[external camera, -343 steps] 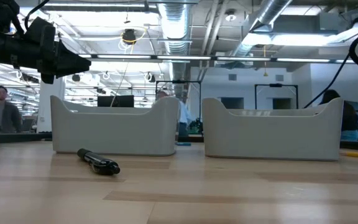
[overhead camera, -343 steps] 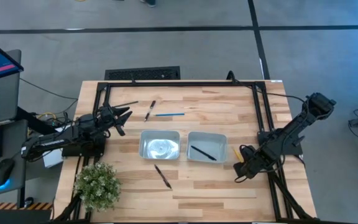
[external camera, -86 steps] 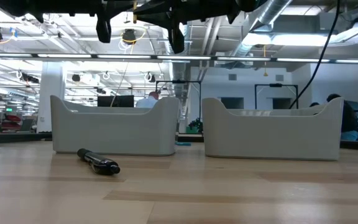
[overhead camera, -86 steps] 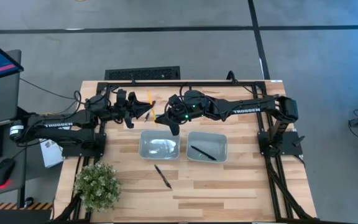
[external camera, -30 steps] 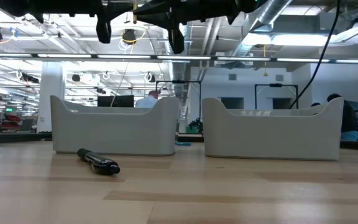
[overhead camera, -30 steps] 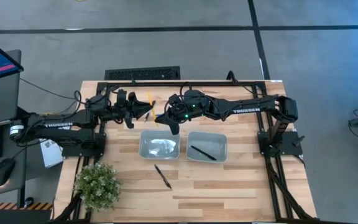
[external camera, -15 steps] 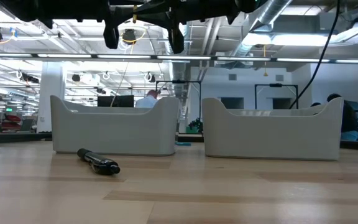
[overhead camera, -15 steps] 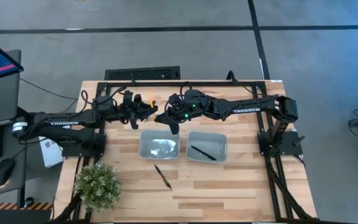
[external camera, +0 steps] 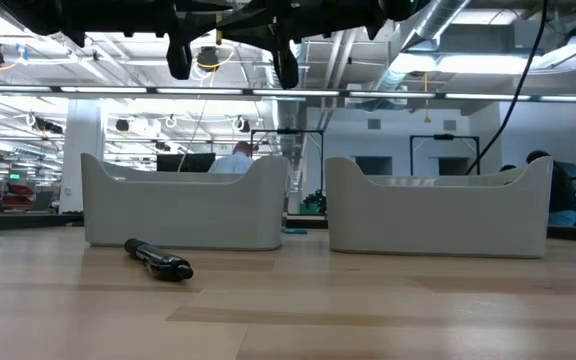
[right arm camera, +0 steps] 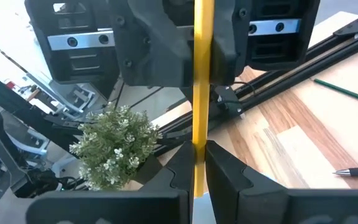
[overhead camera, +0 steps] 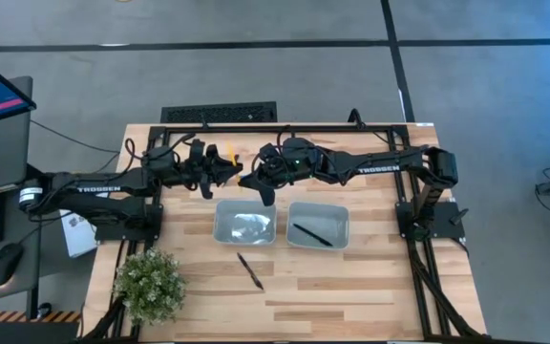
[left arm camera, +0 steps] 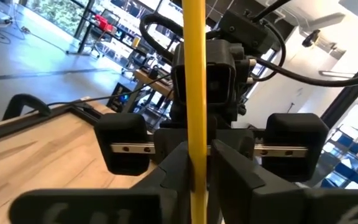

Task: Sort pens & pencils
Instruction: Put the yellow pencil into the left gray bin

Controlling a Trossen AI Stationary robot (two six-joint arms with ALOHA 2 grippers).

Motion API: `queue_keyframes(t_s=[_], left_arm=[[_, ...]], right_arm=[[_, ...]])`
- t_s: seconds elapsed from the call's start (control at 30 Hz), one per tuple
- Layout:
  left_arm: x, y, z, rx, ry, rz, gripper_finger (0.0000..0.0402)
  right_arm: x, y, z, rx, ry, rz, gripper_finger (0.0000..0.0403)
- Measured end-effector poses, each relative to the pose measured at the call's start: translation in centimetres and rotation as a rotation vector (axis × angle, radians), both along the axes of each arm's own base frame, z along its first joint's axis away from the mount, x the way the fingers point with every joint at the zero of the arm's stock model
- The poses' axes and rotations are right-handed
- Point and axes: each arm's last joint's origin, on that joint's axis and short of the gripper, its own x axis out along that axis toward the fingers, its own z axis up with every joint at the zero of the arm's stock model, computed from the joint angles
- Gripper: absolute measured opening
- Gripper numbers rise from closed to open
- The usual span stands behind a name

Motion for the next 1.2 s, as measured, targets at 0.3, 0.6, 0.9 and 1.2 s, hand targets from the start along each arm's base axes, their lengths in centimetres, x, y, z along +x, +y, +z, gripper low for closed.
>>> queue_keyframes(t_s=[0.3,0.6,0.9,1.2], left_arm=[[0.0,0.0,0.01,0.019,0.001,0.001,0.0019],[0.0,-0.01,0.01,0.021,0.002,0.0,0.0013],[0.0,-0.02,-0.02,0.026,0.006,-0.004,0.0008],[0.01,-0.1,-0.06,0.039,0.011,-0.029,0.0008]], right_arm=[[-0.01,0.0,0.01,-0.003,0.0,0.0,0.0054],[0.0,-0.04,0.01,-0.006,0.001,-0.013,0.0054],[0.0,-0.04,0.0,-0.007,0.002,-0.02,0.0054],[0.0,-0.06,0.0,0.01,0.004,-0.026,0.0104]])
